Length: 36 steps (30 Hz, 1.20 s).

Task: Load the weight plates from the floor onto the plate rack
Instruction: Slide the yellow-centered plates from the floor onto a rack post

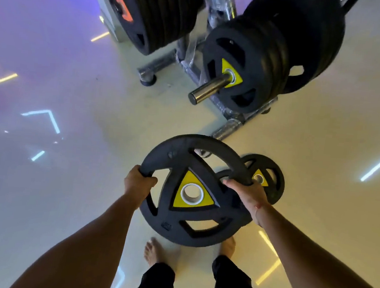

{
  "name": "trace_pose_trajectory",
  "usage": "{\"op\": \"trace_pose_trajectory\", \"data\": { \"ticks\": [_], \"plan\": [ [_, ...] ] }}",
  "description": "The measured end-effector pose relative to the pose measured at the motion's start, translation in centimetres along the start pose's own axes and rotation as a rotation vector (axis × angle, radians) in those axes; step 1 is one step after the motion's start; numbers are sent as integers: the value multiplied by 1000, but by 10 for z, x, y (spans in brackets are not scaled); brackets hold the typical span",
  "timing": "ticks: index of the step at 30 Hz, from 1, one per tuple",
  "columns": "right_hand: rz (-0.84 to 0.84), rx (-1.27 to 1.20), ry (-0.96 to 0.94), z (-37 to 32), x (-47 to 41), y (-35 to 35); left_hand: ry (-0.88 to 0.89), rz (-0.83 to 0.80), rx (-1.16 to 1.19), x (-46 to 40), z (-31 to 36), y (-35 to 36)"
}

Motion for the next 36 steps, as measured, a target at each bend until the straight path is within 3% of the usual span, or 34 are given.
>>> {"op": "trace_pose_trajectory", "data": {
  "ticks": [7,14,18,24,36],
  "plan": [
    [65,22,-85,-73,54,33,186,2,-41,29,87,-91],
    [166,-3,-266,-133,46,47,343,73,-196,-2,175,-136],
    [204,-17,-291,-154,15,37,433,45,-336,-36,224,-133],
    [251,-58,-255,-178,-37,18,440,-36,-359,-102,280,-111],
    [471,-127,-166,-186,-95,19,431,-179,-436,-197,316,-79]
  ]
}}
Point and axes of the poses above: each hand's wrist, its own x-axis away from the middle knuckle, its own y-axis out of the palm, z = x × y, the point moved 8 cm from there along -x, towards the middle knuckle, and after that the axes turned 14 degrees about -z, right-handed, at the moved point
